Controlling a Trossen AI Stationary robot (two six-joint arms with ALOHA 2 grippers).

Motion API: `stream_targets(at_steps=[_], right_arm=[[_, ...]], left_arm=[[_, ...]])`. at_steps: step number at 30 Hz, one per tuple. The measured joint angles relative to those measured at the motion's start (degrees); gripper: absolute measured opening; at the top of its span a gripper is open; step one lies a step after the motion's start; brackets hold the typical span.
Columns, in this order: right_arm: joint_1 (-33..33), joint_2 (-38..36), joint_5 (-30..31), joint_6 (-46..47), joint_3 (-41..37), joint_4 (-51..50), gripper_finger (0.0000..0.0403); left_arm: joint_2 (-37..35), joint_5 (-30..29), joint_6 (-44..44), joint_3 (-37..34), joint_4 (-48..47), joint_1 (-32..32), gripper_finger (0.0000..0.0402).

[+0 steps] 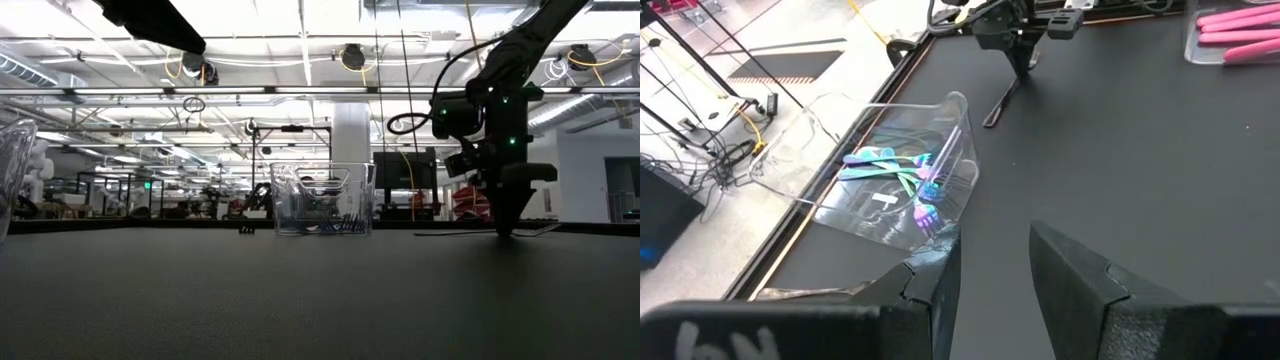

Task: Sort silverware by color (type)
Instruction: Put the black fork into the bottom left transparent bin

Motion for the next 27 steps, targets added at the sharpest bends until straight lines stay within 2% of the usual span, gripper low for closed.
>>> stream_targets(at_steps=[6,11,19,24,27], right_arm=[[2.9,-4.37,1.04,4.47,-0.18,-0.3,0.0009],[7.06,-11.89,0.11,10.49,-0.31,-3.44,0.0006],[17.45,-23.39,-1.07,24.89,-0.26,-4.96,0.0006],[26.22,-27.72,-0.77,33.84,-0.25,1.74,0.0005],[31.54,-28.46,2.9,36.82,-0.2,7.97,0.0005]], left_arm=[[0.0,0.26,-0.02,0.0,0.28,0.0,0.0124],[0.0,0.24,0.0,0.0,0.42,0.01,0.0124],[0.0,0.17,-0.48,0.0,0.74,0.02,0.0124],[0.0,0.05,-2.61,0.0,2.78,0.01,0.0124],[0.0,-0.13,-4.92,0.0,5.1,0.02,0.0124]])
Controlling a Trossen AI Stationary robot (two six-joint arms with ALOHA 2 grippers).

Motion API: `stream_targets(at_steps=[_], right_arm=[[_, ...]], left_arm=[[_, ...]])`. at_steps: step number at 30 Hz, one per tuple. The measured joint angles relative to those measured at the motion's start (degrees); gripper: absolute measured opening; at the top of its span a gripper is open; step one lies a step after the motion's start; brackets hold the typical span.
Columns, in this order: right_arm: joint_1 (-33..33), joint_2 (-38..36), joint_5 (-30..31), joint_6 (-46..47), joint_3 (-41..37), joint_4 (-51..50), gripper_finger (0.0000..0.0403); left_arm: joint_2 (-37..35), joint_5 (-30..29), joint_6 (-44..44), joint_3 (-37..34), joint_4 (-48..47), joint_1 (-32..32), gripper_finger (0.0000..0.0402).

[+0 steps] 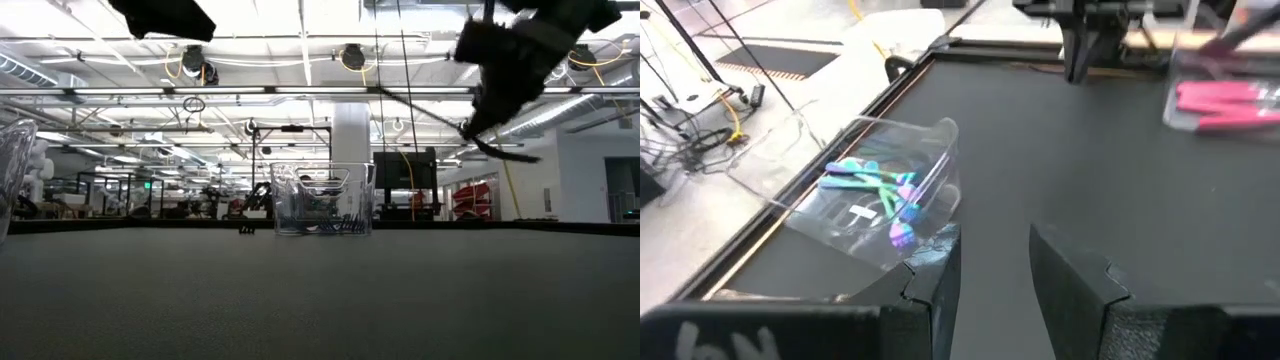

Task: Sort silverware by color (type)
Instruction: Put the black fork into the bottom left transparent bin

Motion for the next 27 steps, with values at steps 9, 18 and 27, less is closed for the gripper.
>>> stream_targets(at_steps=[9,18,27], right_arm=[[16.27,5.68,15.63,-2.01,0.05,26.91,0.0005],[24.9,16.86,35.99,-5.07,0.09,42.39,0.0005],[28.19,22.05,51.41,-11.03,0.09,49.18,0.0005]], left_arm=[[0.18,-1.19,-1.47,0.02,9.39,-2.64,0.0123],[8.29,-9.13,9.42,0.09,28.65,-7.43,0.0122],[18.83,-9.49,27.63,0.09,53.39,-6.85,0.0122]])
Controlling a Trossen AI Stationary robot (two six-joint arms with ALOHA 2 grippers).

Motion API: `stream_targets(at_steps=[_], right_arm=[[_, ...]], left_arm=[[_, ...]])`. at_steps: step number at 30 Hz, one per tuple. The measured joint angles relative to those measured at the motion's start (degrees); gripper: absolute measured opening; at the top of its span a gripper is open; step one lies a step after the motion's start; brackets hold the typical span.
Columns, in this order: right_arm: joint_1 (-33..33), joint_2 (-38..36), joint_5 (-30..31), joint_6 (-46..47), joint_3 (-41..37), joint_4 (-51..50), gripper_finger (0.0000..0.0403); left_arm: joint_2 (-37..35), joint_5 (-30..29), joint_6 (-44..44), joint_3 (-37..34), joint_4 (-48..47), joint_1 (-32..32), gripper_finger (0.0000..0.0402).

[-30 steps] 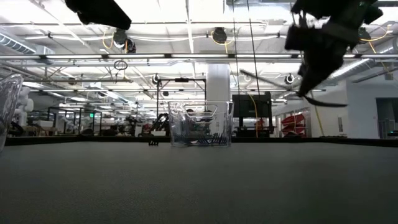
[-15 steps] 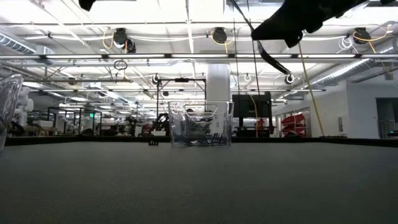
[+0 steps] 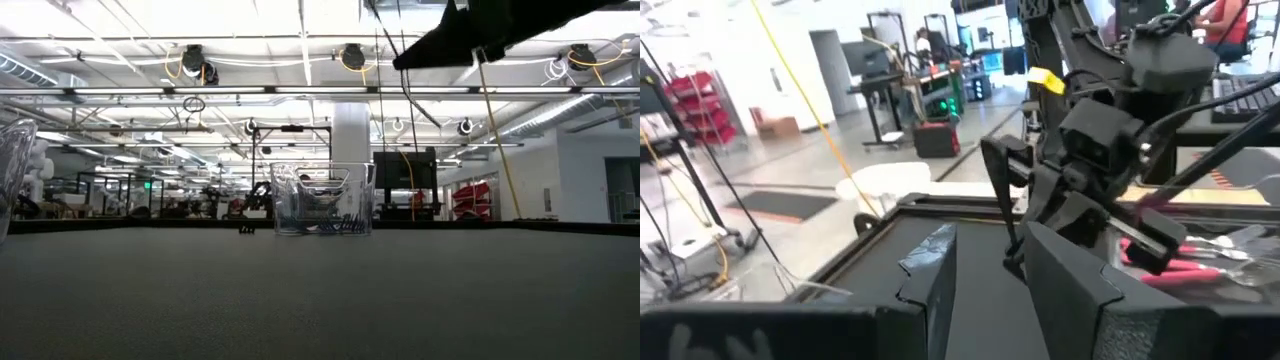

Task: Sort silverware by color (type)
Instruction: Put the black fork into the bottom left transparent bin

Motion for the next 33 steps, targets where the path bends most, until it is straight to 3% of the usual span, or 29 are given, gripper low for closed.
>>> stream_targets(at_steps=[4,10,17,25,33], right_arm=[[1.11,0.29,4.51,-5.0,0.02,5.62,0.0005],[2.62,0.96,4.85,-12.03,0.04,16.44,0.0005],[2.55,5.6,4.63,-16.43,0.53,25.61,0.0007],[2.08,12.56,4.44,-22.37,6.74,27.3,0.0009],[2.1,19.36,4.68,-25.29,12.24,27.25,0.001]], left_arm=[[2.14,-0.04,1.09,0.0,2.74,0.52,0.0122],[3.98,-0.02,1.01,0.0,3.65,0.5,0.0133],[4.61,0.0,-0.87,-0.02,4.59,0.47,0.0208],[4.61,-0.02,-4.87,-0.02,4.92,0.47,0.0289],[4.61,0.52,-5.44,-0.04,5.0,0.47,0.0294]])
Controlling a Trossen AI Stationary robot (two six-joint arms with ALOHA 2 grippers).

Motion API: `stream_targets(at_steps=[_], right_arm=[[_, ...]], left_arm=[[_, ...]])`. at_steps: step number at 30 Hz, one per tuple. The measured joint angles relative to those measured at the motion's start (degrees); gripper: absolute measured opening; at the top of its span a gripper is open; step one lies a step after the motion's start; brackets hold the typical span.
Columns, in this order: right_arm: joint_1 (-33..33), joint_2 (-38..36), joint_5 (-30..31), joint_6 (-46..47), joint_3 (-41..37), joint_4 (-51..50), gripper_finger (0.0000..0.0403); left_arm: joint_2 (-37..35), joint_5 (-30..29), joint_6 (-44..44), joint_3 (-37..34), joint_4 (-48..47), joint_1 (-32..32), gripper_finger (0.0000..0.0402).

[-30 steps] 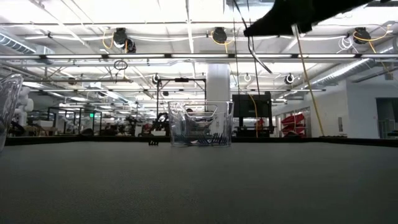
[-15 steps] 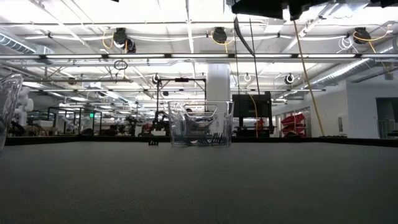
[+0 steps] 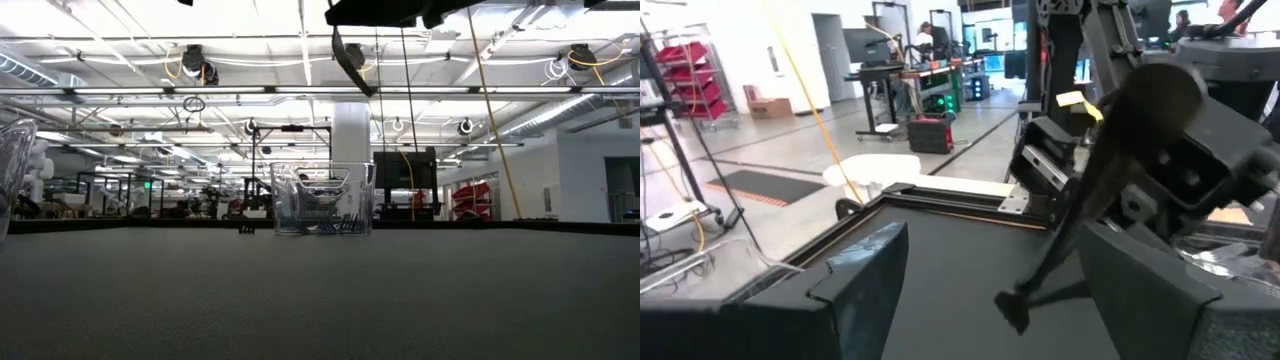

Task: Sort silverware by color (type)
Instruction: Put the black fork into the bottom left transparent bin

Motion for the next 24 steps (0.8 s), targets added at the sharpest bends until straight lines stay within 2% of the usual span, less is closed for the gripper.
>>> stream_targets(at_steps=[6,13,16,21,24], right_arm=[[0.02,2.68,2.96,-3.23,1.83,-0.06,0.001],[0.02,2.7,4.43,-4.15,1.81,-0.45,0.001],[0.02,2.7,4.66,-4.92,1.79,-0.45,0.001],[-0.07,2.7,5.41,-4.97,1.77,-0.45,0.001],[0.0,2.7,5.99,-5.04,1.75,-0.45,0.001]], left_arm=[[0.0,4.45,0.87,-0.04,0.58,0.13,0.0294],[0.0,5.93,1.82,-0.07,1.39,0.17,0.0294],[0.0,8.51,2.07,-0.07,1.28,0.27,0.0294],[0.0,16.25,2.32,-0.07,1.21,0.4,0.0294],[0.0,16.85,2.32,-0.07,1.14,0.42,0.0294]])
